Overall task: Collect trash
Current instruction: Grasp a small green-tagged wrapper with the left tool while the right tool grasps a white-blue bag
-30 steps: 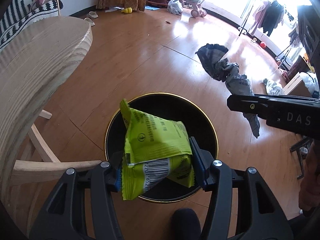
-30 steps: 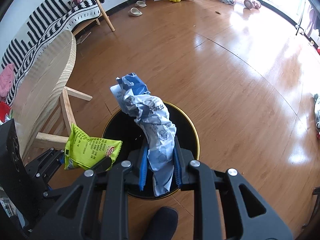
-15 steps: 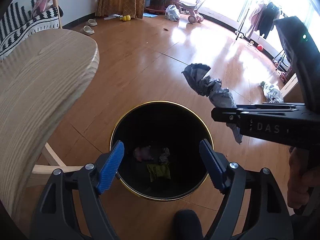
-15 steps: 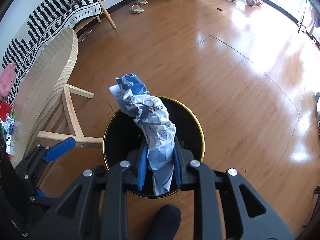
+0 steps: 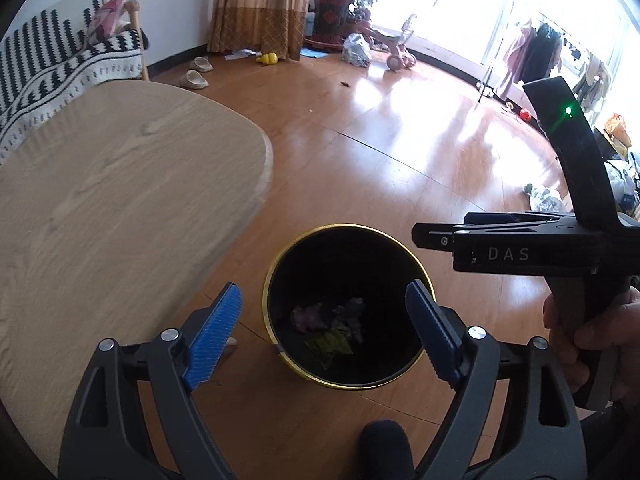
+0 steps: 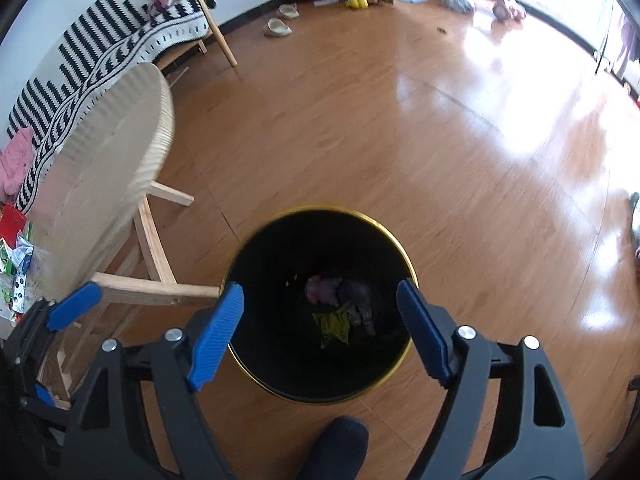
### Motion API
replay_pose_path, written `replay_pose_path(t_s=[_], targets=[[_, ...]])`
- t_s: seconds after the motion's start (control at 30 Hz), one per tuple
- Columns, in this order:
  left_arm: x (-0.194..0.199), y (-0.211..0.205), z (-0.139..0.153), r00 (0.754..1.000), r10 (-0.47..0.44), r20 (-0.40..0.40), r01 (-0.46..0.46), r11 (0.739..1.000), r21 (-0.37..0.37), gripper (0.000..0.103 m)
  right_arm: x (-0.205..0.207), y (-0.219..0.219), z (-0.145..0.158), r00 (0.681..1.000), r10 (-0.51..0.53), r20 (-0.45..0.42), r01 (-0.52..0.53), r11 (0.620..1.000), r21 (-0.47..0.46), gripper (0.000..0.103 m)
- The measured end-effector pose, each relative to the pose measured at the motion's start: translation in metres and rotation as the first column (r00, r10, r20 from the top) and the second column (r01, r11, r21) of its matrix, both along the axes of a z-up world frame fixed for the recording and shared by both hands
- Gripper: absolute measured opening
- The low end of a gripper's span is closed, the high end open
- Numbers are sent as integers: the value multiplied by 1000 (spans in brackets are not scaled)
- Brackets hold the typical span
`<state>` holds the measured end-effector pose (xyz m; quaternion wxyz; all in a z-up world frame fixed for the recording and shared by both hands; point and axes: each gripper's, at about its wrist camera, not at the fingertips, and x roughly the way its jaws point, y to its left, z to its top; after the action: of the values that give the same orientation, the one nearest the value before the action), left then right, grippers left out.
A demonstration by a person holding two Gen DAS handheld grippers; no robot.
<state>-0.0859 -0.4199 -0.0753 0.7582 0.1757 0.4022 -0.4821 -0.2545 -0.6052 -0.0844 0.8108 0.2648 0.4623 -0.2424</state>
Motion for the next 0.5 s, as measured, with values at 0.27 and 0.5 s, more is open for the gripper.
replay_pose_path(t_s=[0.27,0.5], targets=[[55,111,53,973,220,68,-215,974,-75,85,63,75,53,980,145,135,-142,989,-35,79],[125,260,78,847,528,67,-521,848,-97,85,151,180,77,923,333,191,-335,942,-26,79]])
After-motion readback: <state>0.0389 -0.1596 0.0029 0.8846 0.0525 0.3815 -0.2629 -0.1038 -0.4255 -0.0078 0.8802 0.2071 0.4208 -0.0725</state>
